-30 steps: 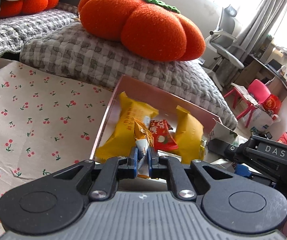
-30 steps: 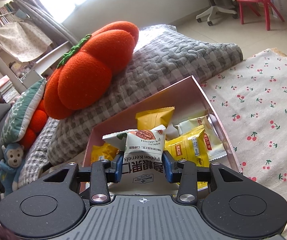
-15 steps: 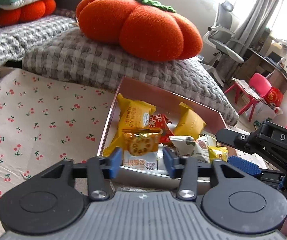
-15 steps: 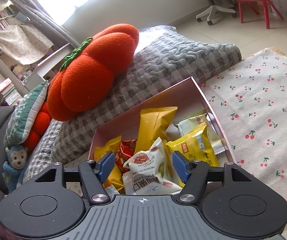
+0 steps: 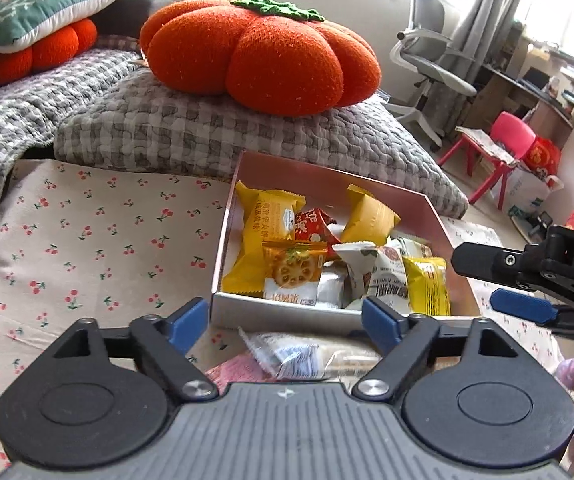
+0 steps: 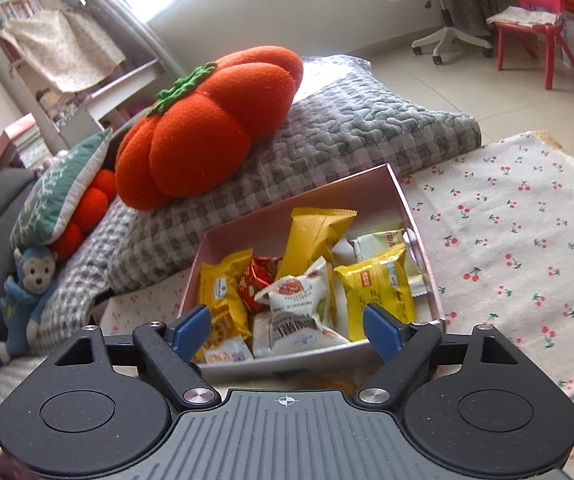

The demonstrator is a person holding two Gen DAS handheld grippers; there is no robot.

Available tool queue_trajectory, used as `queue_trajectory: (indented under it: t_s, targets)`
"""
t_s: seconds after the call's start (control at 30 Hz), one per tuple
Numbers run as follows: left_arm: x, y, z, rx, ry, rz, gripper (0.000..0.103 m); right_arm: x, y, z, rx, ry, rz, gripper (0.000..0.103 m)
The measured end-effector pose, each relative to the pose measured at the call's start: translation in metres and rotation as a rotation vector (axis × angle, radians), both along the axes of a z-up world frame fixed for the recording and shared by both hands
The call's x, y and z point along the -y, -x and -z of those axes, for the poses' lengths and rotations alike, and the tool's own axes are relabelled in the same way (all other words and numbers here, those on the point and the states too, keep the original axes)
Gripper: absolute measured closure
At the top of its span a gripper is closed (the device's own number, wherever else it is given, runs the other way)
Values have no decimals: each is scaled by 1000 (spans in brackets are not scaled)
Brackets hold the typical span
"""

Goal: Organize snacks
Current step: 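Withdraw both tools from the box toward the snack pile, then grasp the red candy pack with left tool while right tool approaches white striped pack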

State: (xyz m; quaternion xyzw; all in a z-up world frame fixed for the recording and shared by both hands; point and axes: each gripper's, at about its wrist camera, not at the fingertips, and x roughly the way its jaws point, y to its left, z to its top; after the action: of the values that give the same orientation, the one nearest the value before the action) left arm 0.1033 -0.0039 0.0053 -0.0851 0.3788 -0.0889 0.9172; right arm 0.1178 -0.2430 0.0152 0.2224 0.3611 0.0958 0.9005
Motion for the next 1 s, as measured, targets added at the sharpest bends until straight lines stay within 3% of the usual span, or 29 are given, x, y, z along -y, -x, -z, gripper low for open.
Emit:
queue_trajectory:
  t_s: [0.17,0.37,0.7,1.0]
  targets:
    - [-6,11,-4,-3,-33,14,9,0,12,-5,-10,31,-28,14]
    - [-14,24,0,-23,-88,20,5,1,26,-5,-12,76,-58,11]
    - [-22,46,12,-51,-161,109,5,10,41,7,-18,180,-86,9]
    - [-19,62,25,-57,-169,194,3,13,53,17,-15,265,-126,8]
